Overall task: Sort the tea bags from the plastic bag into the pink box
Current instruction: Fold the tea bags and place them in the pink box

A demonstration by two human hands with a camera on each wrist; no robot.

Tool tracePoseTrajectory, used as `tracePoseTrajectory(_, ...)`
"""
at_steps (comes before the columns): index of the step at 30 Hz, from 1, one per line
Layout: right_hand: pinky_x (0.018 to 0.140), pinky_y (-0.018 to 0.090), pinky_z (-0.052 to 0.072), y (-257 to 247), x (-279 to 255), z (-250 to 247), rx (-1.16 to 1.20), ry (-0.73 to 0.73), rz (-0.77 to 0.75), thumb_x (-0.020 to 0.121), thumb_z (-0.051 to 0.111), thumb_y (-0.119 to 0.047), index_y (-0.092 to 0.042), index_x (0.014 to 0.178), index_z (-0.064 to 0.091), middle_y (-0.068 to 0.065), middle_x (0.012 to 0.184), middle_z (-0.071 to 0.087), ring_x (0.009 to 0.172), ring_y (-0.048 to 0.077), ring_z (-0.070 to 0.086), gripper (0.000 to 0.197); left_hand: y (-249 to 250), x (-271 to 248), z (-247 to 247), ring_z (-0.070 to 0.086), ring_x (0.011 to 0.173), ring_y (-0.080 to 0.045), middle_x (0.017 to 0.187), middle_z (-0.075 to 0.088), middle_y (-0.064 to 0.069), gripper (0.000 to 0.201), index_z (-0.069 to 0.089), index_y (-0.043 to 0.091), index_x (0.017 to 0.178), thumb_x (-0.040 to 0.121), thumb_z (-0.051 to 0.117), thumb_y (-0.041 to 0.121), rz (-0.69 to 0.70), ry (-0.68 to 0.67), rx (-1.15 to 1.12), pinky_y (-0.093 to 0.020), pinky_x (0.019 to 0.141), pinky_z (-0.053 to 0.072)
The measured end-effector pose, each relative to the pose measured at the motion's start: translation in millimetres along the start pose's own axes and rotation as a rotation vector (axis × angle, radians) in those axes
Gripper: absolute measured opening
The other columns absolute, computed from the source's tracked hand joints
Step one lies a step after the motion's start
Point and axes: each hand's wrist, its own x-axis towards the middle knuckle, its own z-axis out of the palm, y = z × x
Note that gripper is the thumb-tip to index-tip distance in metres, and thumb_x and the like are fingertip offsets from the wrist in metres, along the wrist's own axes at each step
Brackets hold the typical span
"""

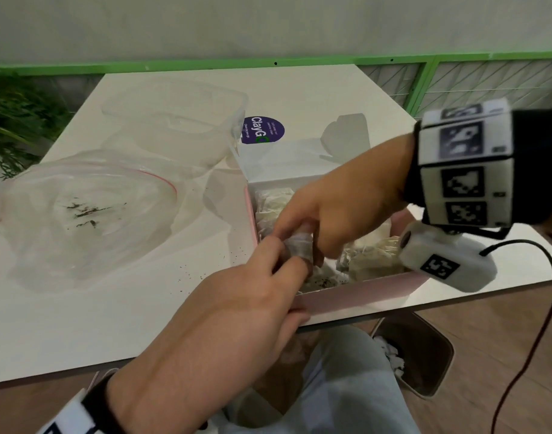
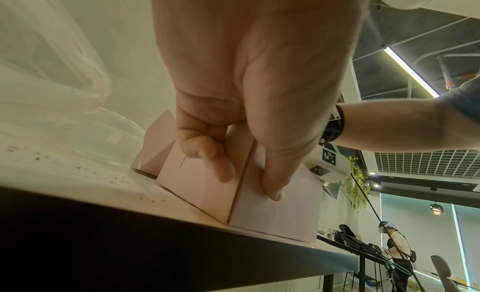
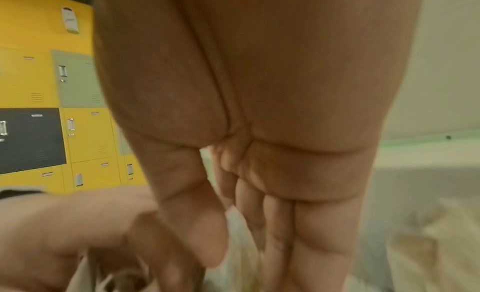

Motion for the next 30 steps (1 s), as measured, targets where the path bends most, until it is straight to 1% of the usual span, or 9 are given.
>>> tracePoseTrajectory(2,0.08,0.038,0.062,1.0,-13.2,-9.9,-0.048,0.164,0.044,0.087,0.06,0.005,-0.021,0.121,0.066,-0.003,0.106,0.073,0.088,0.017,0.074,0.043,0.5,-0.5,-1.4,0.05,0.055,-0.014,0.114,0.047,0.004,0.036,0.05,0.029,0.116,0.088,0.061,0.048,-0.022,0.018,-0.009,-0.031,0.044,0.049)
tracePoseTrajectory(6,0.077,0.033,0.06,14.0,-52.6,-23.5,-0.324,0.423,0.121,0.086,0.065,-0.018,-0.036,0.111,0.066,-0.015,0.095,0.075,0.08,0.009,0.071,0.03,4.9,-6.0,-10.9,0.054,0.06,-0.017,0.116,0.045,0.001,0.044,0.053,0.025,0.125,0.086,0.068,0.04,-0.081,0.094,-0.032,-0.034,0.042,0.049)
tracePoseTrajectory(10,0.073,0.018,0.05,36.8,-70.7,-5.9,-0.412,0.338,0.222,0.076,0.073,-0.059,-0.038,0.113,0.064,-0.021,0.093,0.07,0.083,0.0,0.066,0.043,13.3,-6.4,-9.7,0.055,0.061,-0.019,0.109,0.051,0.0,0.03,0.061,0.023,0.118,0.094,0.054,0.039,-0.019,0.163,0.01,-0.036,0.038,0.046)
tracePoseTrajectory(14,0.078,0.034,0.051,53.2,-62.3,19.6,-0.671,0.375,0.273,0.067,0.058,-0.083,-0.036,0.094,0.056,-0.012,0.092,0.057,0.086,0.012,0.054,0.054,15.0,-4.0,6.4,0.053,0.055,-0.022,0.093,0.055,0.003,0.025,0.066,0.025,0.108,0.097,0.046,0.035,-0.007,0.15,0.032,-0.038,0.037,0.046)
tracePoseTrajectory(18,0.087,0.036,0.043,58.7,-56.1,29.7,-0.782,0.426,0.315,0.072,0.048,-0.082,-0.038,0.114,0.054,-0.009,0.107,0.05,0.096,0.015,0.041,0.061,14.2,-5.4,12.2,0.052,0.053,-0.023,0.091,0.052,0.004,0.018,0.063,0.027,0.105,0.098,0.049,0.034,-0.027,0.161,0.021,-0.039,0.037,0.045)
tracePoseTrajectory(21,0.089,0.039,0.045,59.2,-56.0,35.3,-0.661,0.424,0.262,0.08,0.055,-0.069,-0.04,0.087,0.052,-0.011,0.097,0.054,0.098,0.016,0.048,0.03,13.4,-6.0,11.4,0.049,0.051,-0.024,0.09,0.051,0.004,0.013,0.062,0.026,0.104,0.096,0.053,0.031,-0.036,0.158,0.004,-0.038,0.036,0.044)
tracePoseTrajectory(23,0.085,0.037,0.047,59.1,-57.1,37.1,-0.534,0.41,0.225,0.083,0.058,-0.064,-0.041,0.074,0.045,-0.015,0.086,0.055,0.09,0.013,0.052,0.027,13.0,-6.3,11.7,0.048,0.051,-0.023,0.09,0.05,0.003,0.01,0.061,0.026,0.103,0.093,0.061,0.026,-0.04,0.154,0.006,-0.039,0.035,0.044)
tracePoseTrajectory(26,0.077,0.029,0.048,60.5,-54.4,41.2,-0.4,0.417,0.166,0.083,0.062,-0.058,-0.044,0.089,0.057,-0.019,0.082,0.059,0.079,0.008,0.057,0.016,12.8,-6.6,13.8,0.046,0.05,-0.023,0.09,0.049,0.004,0.017,0.06,0.026,0.101,0.09,0.07,0.02,-0.05,0.148,-0.003,-0.039,0.035,0.043)
tracePoseTrajectory(30,0.076,0.026,0.039,67.5,-44.4,46.3,-0.426,0.485,0.173,0.083,0.065,-0.057,-0.044,0.106,0.06,-0.023,0.076,0.051,0.072,0.005,0.052,0.027,13.2,-5.8,15.5,0.044,0.048,-0.023,0.088,0.049,0.004,0.014,0.059,0.025,0.098,0.089,0.067,0.019,-0.05,0.164,-0.012,-0.037,0.033,0.041)
